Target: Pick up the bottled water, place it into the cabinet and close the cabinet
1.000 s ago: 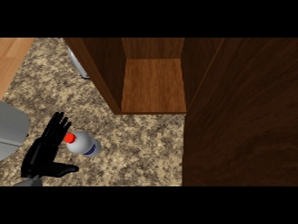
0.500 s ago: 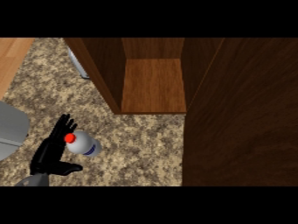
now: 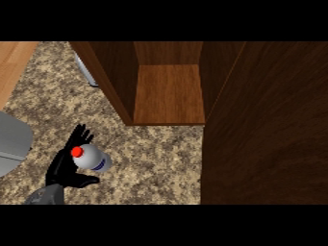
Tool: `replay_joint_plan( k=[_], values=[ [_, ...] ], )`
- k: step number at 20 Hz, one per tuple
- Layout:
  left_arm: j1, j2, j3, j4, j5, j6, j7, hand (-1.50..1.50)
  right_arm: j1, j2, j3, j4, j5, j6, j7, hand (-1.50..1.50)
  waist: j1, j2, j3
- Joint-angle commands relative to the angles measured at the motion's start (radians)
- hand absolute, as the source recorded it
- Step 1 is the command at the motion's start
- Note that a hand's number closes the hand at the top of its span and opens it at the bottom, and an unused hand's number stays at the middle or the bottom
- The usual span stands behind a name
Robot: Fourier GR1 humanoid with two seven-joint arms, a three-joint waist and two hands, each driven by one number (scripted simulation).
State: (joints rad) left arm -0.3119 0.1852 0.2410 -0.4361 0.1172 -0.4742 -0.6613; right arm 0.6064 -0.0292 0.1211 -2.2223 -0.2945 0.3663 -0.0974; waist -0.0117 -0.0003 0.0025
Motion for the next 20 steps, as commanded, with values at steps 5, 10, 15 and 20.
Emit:
replay_joint_plan(
  k=[5, 10, 15, 20],
  values=[
    [-0.078, -0.013, 0.013, 0.126, 0.03, -0.133, -0.019, -1.5, -0.011, 0.008, 0.025, 0.027, 0.035, 0.005, -0.018, -1.5, -0.012, 0.006, -0.005],
    [-0.069, -0.03, 0.002, 0.106, 0.045, -0.17, 0.013, -1.5, 0.045, 0.027, 0.075, -0.024, 0.06, -0.011, -0.006, -1.5, -0.007, 0.002, -0.004],
    [-0.053, -0.052, -0.025, 0.125, 0.024, -0.211, -0.025, -1.5, -0.005, 0.024, 0.047, 0.058, 0.049, 0.003, -0.041, -1.5, -0.008, 0.005, -0.005],
    [-0.106, -0.056, -0.041, 0.102, 0.02, -0.197, 0.008, 1.5, -0.064, 0.028, 0.041, 0.068, 0.035, -0.028, 0.004, -1.5, 0.0, 0.006, -0.004]
  ],
)
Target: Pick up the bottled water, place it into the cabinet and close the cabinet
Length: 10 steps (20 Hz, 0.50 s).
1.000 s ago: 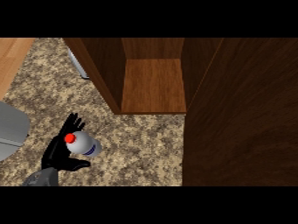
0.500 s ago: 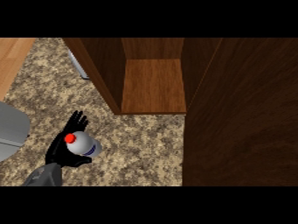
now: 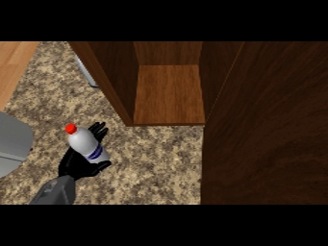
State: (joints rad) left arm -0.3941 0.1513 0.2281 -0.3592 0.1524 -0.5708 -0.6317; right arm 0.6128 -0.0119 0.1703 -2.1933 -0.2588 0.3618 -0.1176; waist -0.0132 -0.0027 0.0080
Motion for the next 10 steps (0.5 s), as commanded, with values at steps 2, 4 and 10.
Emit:
replay_joint_plan(
  k=[2, 4, 10],
  values=[
    [-0.011, -0.043, -0.053, 0.023, -0.048, -0.078, -0.091, 1.5, -0.016, -0.018, -0.029, 0.058, 0.0, 0.027, -0.04, -1.5, -0.006, 0.007, -0.01],
    [0.025, -0.037, -0.043, 0.032, -0.028, -0.131, -0.1, 1.5, 0.003, -0.013, -0.029, 0.044, 0.008, 0.017, -0.048, -1.5, -0.003, 0.006, -0.009],
    [-0.015, -0.07, -0.037, -0.028, 0.0, -0.061, -0.038, 1.5, -0.009, -0.021, -0.035, 0.022, -0.021, 0.012, -0.018, -1.5, 0.006, 0.002, -0.008]
  ],
)
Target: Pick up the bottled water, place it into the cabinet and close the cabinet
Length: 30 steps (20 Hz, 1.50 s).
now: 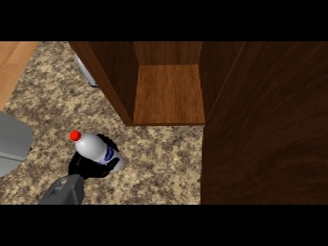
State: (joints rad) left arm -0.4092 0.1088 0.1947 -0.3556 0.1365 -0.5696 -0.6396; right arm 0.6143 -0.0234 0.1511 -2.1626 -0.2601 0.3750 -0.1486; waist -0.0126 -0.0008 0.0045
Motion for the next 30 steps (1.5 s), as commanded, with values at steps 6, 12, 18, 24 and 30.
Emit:
replay_joint_plan(
  k=[6, 12, 18, 24, 30],
  values=[
    [0.105, -0.006, 0.037, -0.041, 0.044, -0.005, -0.152, 1.5, 0.031, -0.013, -0.017, -0.026, -0.014, 0.001, 0.008, -1.5, 0.002, 0.001, -0.006],
    [0.121, 0.06, 0.127, -0.067, 0.156, -0.037, -0.118, 1.5, 0.03, 0.01, 0.031, -0.03, 0.033, -0.018, 0.011, -1.5, 0.004, 0.001, -0.006],
    [0.101, -0.015, 0.112, -0.17, 0.22, 0.022, 0.02, 1.5, -0.027, 0.022, 0.043, -0.012, 0.045, -0.043, 0.018, -1.5, 0.007, -0.001, -0.005],
    [0.183, -0.001, 0.087, -0.374, 0.297, 0.011, 0.17, 1.5, 0.006, -0.024, -0.014, -0.028, -0.038, 0.004, 0.038, -1.5, 0.009, -0.001, -0.004],
    [0.315, -0.103, -0.01, -0.729, 0.298, 0.17, 0.311, 1.5, -0.038, 0.022, 0.096, 0.0, 0.055, -0.078, 0.031, -1.5, 0.014, -0.002, -0.004]
  ],
)
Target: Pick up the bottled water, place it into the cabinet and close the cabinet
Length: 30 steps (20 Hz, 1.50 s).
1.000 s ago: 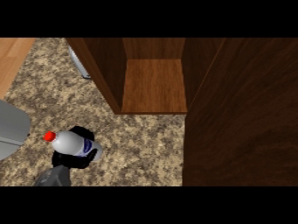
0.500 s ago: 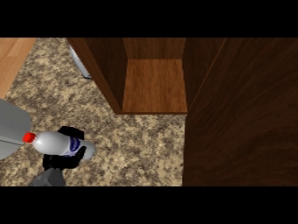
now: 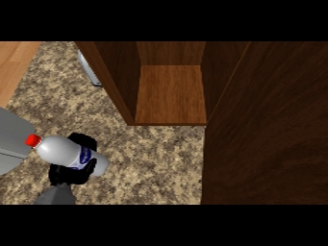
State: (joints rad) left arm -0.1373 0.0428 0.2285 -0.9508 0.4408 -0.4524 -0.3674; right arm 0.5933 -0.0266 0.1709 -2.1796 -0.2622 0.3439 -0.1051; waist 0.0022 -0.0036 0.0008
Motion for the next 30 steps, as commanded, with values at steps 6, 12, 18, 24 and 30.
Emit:
replay_joint_plan(
  k=[6, 12, 18, 24, 30],
  values=[
    [0.068, -0.042, -0.203, -0.366, 0.021, 0.256, 0.157, 1.5, -0.004, -0.009, 0.025, -0.006, -0.006, 0.001, 0.002, -1.5, -0.005, 0.001, 0.0],
    [-0.036, -0.043, -0.37, -0.455, 0.057, 0.484, 0.189, 1.5, 0.025, 0.01, 0.066, -0.006, 0.02, -0.02, -0.005, -1.5, -0.009, 0.001, -0.001],
    [-0.171, -0.043, -0.476, -0.371, 0.021, 0.65, 0.147, 1.5, -0.033, -0.009, 0.032, -0.008, -0.041, -0.022, 0.036, -1.5, -0.012, 0.004, -0.001],
    [-0.383, -0.043, -0.483, -0.257, -0.019, 0.774, 0.182, 1.5, -0.051, 0.009, 0.051, 0.109, 0.026, -0.017, -0.046, -1.5, -0.015, 0.005, -0.001],
    [-0.565, -0.043, -0.47, -0.041, -0.052, 0.837, 0.134, 1.5, -0.024, 0.01, 0.078, 0.097, 0.031, -0.024, -0.064, -1.5, -0.024, 0.006, -0.001]
  ],
)
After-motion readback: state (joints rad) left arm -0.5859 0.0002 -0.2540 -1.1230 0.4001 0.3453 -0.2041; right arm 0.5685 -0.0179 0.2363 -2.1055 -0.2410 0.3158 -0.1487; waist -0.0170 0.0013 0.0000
